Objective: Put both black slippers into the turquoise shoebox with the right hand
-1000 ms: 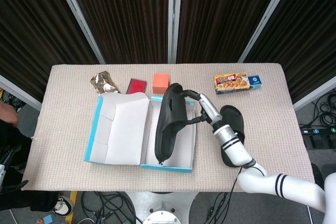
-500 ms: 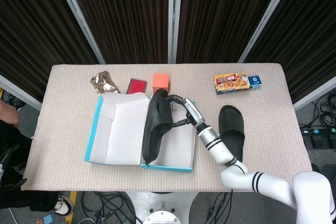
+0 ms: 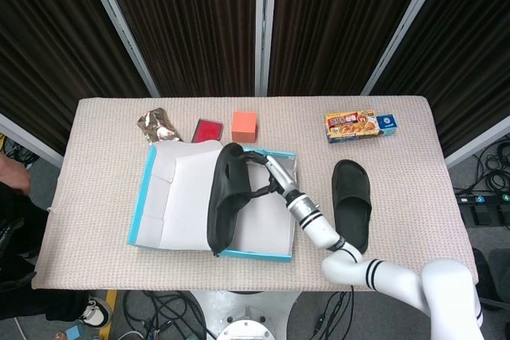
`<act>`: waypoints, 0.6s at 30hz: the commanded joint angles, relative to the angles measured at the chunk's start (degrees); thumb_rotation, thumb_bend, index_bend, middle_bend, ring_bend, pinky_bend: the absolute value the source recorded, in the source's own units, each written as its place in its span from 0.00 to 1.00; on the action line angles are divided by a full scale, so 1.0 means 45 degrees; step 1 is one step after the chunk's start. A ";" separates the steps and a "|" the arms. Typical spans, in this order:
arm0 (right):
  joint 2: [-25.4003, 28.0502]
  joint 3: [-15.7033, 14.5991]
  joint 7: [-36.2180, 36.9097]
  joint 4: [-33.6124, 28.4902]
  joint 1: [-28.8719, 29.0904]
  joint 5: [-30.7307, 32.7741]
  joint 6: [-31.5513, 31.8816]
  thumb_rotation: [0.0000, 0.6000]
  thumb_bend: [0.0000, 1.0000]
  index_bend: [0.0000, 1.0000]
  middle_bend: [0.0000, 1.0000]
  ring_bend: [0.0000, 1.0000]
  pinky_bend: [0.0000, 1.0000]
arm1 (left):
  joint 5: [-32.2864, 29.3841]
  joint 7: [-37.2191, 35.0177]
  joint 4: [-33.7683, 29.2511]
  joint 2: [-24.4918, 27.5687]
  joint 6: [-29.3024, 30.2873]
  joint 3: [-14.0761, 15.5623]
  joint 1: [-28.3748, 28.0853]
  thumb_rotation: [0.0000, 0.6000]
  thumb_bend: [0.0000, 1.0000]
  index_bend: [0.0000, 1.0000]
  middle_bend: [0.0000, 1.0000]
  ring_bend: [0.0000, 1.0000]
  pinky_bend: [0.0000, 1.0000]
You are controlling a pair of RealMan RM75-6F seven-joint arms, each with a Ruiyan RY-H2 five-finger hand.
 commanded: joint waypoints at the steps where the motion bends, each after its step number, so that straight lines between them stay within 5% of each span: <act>1: -0.0205 -0.0038 -0.0085 0.0249 0.0058 -0.0055 -0.0055 1.00 0.05 0.48 0.47 0.16 0.18 | 0.0009 -0.0052 0.0056 -0.0020 -0.0019 0.0000 -0.0009 1.00 0.00 0.09 0.16 0.05 0.07; 18: -0.0973 0.0011 -0.0908 0.1771 0.0433 -0.0163 -0.0353 1.00 0.05 0.48 0.47 0.16 0.19 | -0.0043 -0.0408 0.0432 -0.0149 -0.0141 -0.0015 -0.0005 1.00 0.00 0.09 0.16 0.05 0.07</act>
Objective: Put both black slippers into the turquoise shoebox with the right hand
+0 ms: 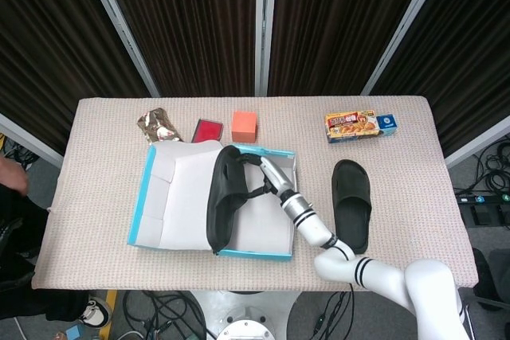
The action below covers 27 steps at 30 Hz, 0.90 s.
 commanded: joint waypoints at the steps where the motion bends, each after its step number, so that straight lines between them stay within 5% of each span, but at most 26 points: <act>1: 0.0041 -0.0076 -0.0127 0.0099 -0.0018 -0.0074 -0.0002 1.00 0.05 0.48 0.47 0.16 0.19 | 0.0009 -0.0022 0.0040 -0.0025 -0.0025 0.0000 -0.0018 1.00 0.00 0.09 0.16 0.05 0.07; 16: -0.0188 -0.0503 -0.0672 0.0887 -0.0089 -0.0446 -0.0040 1.00 0.07 0.49 0.46 0.16 0.19 | -0.0031 -0.0178 0.0132 -0.0073 -0.0228 0.0017 -0.0062 1.00 0.00 0.09 0.16 0.05 0.07; 27: -0.0299 -0.0793 -0.2890 0.1704 0.0127 -0.0741 0.0263 1.00 0.07 0.49 0.46 0.16 0.21 | -0.0040 -0.0254 0.0239 -0.0180 -0.0420 0.0037 -0.0129 1.00 0.00 0.09 0.16 0.05 0.08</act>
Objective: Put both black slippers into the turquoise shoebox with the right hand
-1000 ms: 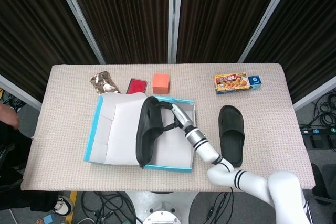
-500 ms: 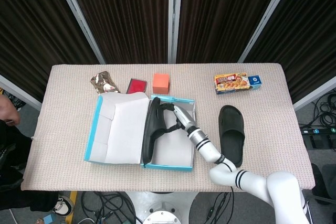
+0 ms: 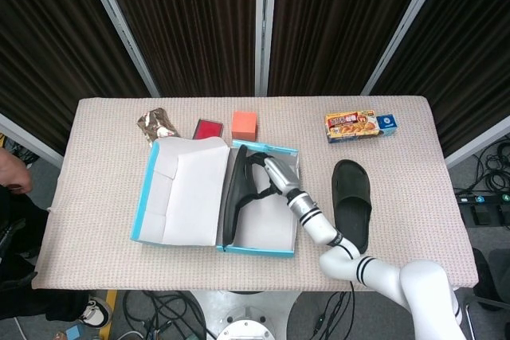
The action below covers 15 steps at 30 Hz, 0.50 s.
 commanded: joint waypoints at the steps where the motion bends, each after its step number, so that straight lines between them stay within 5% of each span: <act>1: -0.0047 -0.0114 -0.0722 0.0233 0.0105 -0.0001 -0.0079 1.00 0.07 0.49 0.46 0.16 0.22 | -0.0007 -0.0030 0.0013 -0.0002 -0.0027 0.0002 -0.0008 1.00 0.00 0.09 0.16 0.05 0.08; 15: -0.0348 0.0078 -0.2771 0.0376 0.0368 0.0733 -0.0778 1.00 0.08 0.49 0.46 0.16 0.24 | -0.0042 -0.0329 0.0220 -0.0086 -0.0108 0.0038 0.0027 1.00 0.00 0.09 0.16 0.05 0.08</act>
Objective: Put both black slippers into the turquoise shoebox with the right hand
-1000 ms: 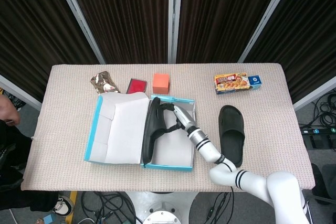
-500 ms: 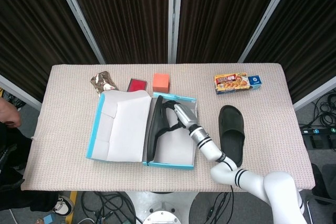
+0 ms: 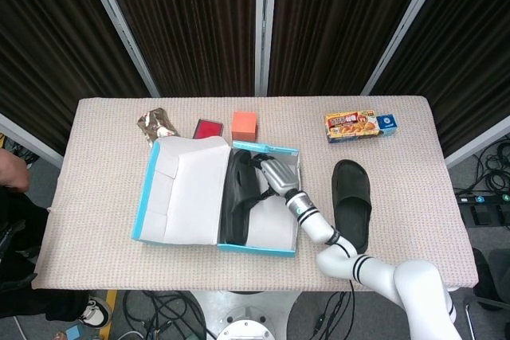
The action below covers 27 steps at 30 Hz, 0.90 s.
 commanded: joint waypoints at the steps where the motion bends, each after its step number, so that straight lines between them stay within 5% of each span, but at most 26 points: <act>1: -0.0041 0.0140 -0.0152 -0.0121 0.0059 0.0206 -0.0171 1.00 0.08 0.49 0.46 0.16 0.24 | -0.0013 -0.0051 0.0041 -0.0016 -0.0004 -0.0012 -0.0001 1.00 0.00 0.09 0.16 0.05 0.08; 7: 0.0256 0.0273 0.0116 -0.0623 0.0060 0.0367 -0.0541 1.00 0.00 0.40 0.41 0.14 0.24 | -0.0004 -0.0136 0.0125 -0.0032 0.0017 -0.0011 0.0011 1.00 0.00 0.09 0.16 0.05 0.08; 17: 0.1431 0.0391 0.0784 -0.1791 0.0032 0.0708 -0.1706 1.00 0.00 0.09 0.22 0.02 0.21 | 0.0057 -0.0071 0.0025 0.0004 -0.0042 0.0014 -0.0054 1.00 0.00 0.09 0.16 0.05 0.08; 27: 0.2518 0.0491 0.0919 -0.3113 -0.0174 0.1182 -0.2271 1.00 0.00 0.03 0.17 0.00 0.21 | 0.0085 0.0118 -0.0283 0.0142 -0.0012 0.0006 -0.0094 1.00 0.00 0.09 0.16 0.05 0.08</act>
